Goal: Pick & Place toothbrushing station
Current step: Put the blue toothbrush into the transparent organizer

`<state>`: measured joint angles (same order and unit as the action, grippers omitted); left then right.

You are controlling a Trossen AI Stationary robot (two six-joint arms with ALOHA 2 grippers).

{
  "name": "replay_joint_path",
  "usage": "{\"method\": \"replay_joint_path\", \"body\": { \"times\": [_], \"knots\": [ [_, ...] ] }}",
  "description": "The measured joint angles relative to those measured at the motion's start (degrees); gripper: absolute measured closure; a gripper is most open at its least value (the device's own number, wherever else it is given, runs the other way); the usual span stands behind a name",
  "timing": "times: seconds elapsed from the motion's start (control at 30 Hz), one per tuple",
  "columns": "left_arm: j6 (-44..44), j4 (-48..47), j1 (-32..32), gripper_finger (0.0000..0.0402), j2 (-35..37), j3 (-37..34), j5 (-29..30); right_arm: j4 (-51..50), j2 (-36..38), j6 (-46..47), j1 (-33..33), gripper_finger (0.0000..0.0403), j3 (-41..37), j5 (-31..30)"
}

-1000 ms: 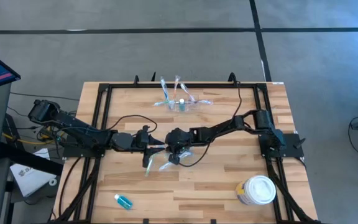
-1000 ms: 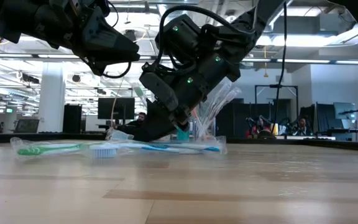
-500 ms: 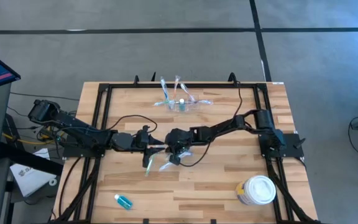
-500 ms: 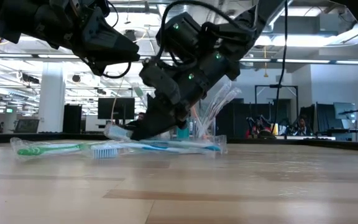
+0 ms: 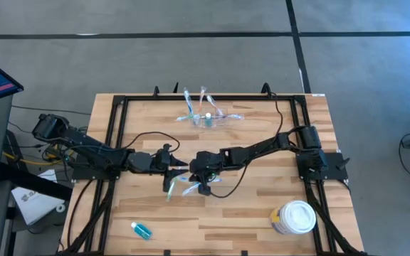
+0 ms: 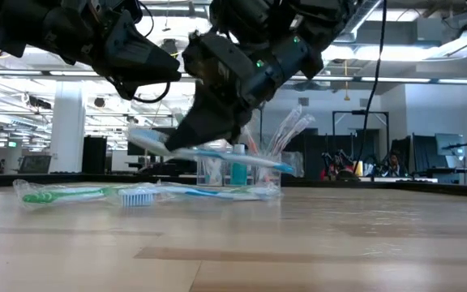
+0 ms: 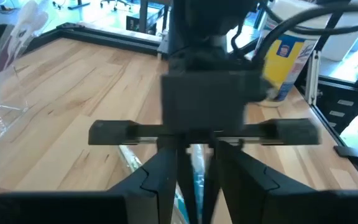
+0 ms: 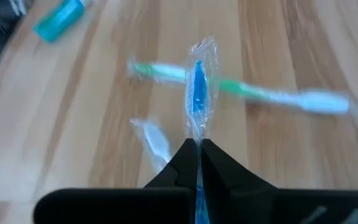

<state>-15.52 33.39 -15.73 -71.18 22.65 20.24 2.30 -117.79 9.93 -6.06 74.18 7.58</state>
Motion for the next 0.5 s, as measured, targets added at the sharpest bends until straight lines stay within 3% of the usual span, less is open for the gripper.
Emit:
{"method": "replay_joint_path", "body": {
  "times": [0.23, 0.5],
  "knots": [
    [0.0, 0.0, 0.0, 0.0296, 0.0, 0.0, 0.1, -0.5, 4.8, -0.8, 0.5, 0.0403, -2.7, -2.9],
    [0.0, 0.0, 0.0, 0.0296, 0.0, 0.0, 0.1, 7.3, 14.1, -0.5, 2.3, 0.0403, -12.9, -4.7]
  ]
}}
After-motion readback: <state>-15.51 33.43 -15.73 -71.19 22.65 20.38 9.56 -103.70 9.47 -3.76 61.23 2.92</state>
